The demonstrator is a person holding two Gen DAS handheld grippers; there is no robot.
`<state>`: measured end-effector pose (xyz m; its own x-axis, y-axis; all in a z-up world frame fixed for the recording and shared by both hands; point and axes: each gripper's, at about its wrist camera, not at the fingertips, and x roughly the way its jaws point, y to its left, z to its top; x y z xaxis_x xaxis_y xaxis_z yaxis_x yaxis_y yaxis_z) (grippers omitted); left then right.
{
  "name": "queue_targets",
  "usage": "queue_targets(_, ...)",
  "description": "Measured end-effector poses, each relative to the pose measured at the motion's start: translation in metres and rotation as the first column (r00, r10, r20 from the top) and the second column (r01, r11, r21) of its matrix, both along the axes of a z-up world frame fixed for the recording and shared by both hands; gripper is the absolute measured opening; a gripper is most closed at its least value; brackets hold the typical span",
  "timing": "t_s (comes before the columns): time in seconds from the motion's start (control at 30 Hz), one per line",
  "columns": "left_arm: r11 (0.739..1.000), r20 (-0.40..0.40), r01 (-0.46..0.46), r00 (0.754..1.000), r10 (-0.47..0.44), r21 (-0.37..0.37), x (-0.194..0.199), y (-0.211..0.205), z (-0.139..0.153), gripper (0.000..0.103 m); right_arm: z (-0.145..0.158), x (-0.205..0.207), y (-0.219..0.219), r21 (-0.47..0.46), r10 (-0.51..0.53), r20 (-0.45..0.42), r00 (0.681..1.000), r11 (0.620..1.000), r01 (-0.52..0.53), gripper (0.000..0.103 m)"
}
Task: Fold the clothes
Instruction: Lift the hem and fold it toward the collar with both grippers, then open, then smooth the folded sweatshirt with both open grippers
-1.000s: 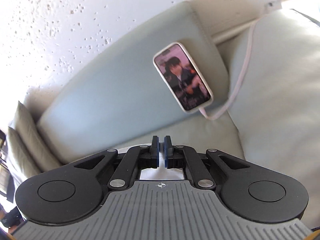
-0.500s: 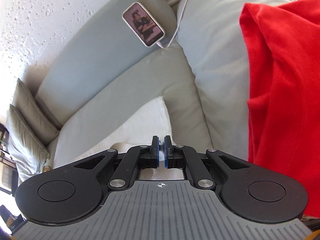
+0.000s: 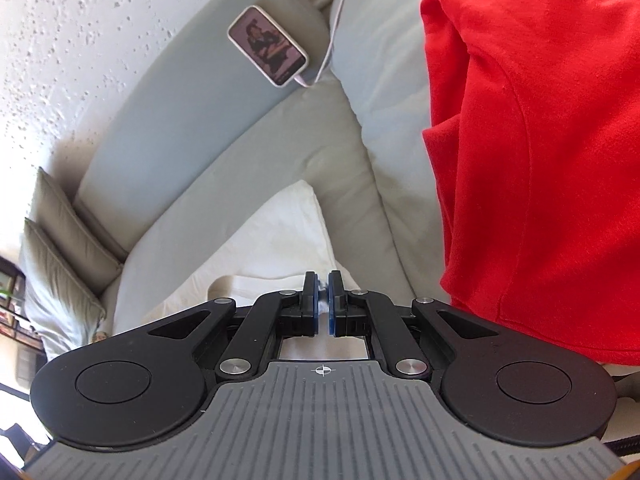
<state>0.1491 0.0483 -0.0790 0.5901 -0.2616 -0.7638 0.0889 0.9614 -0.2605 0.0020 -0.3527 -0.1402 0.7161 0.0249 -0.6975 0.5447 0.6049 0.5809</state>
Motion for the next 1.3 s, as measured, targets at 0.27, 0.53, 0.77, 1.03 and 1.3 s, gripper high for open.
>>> queue_targets(0.27,0.993,-0.052,0.013,0.999,-0.007,0.121,-0.005,-0.012,-0.014,0.000,-0.008,0.002,0.008,-0.037,0.020,-0.033,0.999,0.999,-0.021,0.004)
queue_targets(0.53,0.983,-0.089,-0.012,0.996,0.029,0.186,-0.012,-0.010,-0.008,0.026,-0.015,-0.006,0.010,-0.077,-0.011,-0.136,0.991,0.997,0.000,0.017)
queue_targets(0.77,0.980,0.183,-0.073,0.982,0.038,0.187,-0.056,-0.015,0.045,0.036,0.017,-0.026,0.023,-0.164,0.040,-0.067,0.997,0.985,-0.051,0.045)
queue_targets(1.03,0.969,0.109,0.145,0.980,-0.169,0.199,-0.011,-0.087,0.018,0.042,0.011,0.031,0.055,-0.194,0.213,-0.075,0.974,0.955,-0.224,0.046)
queue_targets(1.3,0.820,0.105,0.309,0.909,-0.405,0.482,-0.025,-0.115,-0.015,0.065,-0.011,0.067,0.051,-0.217,0.262,-0.131,0.956,0.933,-0.286,0.055)
